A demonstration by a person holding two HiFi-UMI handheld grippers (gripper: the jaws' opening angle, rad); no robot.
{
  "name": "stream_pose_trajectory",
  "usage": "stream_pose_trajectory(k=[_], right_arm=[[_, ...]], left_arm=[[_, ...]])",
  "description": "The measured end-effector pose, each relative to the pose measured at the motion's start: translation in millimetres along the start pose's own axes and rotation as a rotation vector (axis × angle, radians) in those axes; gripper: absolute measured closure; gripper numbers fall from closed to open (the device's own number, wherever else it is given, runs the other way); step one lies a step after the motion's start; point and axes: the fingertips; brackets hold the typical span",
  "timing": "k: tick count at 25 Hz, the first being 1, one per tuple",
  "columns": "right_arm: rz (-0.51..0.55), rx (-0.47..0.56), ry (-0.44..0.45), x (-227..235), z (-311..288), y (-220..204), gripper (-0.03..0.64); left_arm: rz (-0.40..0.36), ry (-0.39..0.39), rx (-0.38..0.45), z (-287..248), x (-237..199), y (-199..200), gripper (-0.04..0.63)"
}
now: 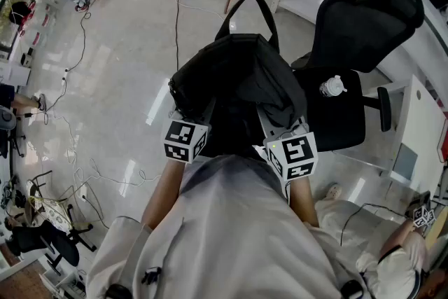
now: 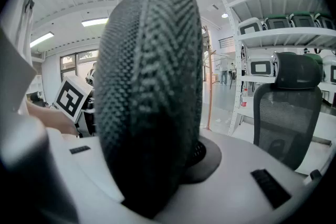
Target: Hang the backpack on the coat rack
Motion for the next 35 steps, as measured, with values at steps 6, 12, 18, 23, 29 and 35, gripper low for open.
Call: stream_pose_trajectory(k=[6, 12, 18, 23, 29, 35], right_arm=[[0.018, 0.01, -0.007, 9.6, -11.0, 5.3, 0.512], [-0.015, -0.01, -0.015, 18.9, -27.8, 4.6, 0.508], [-0.024, -0.031, -0.003, 24.4, -62.7, 12.9, 0.503], [-0.031, -0.048, 0.001, 24.2, -96.8, 27.1, 0.503], [-0.029, -0.067, 0.005, 24.7, -141.3, 48.5, 0.503], [-0.036, -0.09, -0.006, 28.1, -189.4, 77.0, 0.503]], left_arm=[[-0.004, -0.012, 0.016, -12.8, -9.1, 6.6, 0.495], [0.0, -0.038, -0.003, -30.8, -21.5, 7.0, 0.495], [0.021, -0.036, -0.021, -47.5, -52.0, 10.0, 0.495], [0.035, -0.037, -0.038, -58.7, -85.8, 18.2, 0.495], [0.046, -0.044, -0.051, -72.8, -129.4, 30.6, 0.495], [0.056, -0.07, -0.064, -91.8, -178.6, 51.6, 0.495]])
Point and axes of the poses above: the fingertips, and each gripper's own axes: z backward along the fingers, x to its right, y out of its top, and after that the axes turned 10 degrees about -y, right-handed
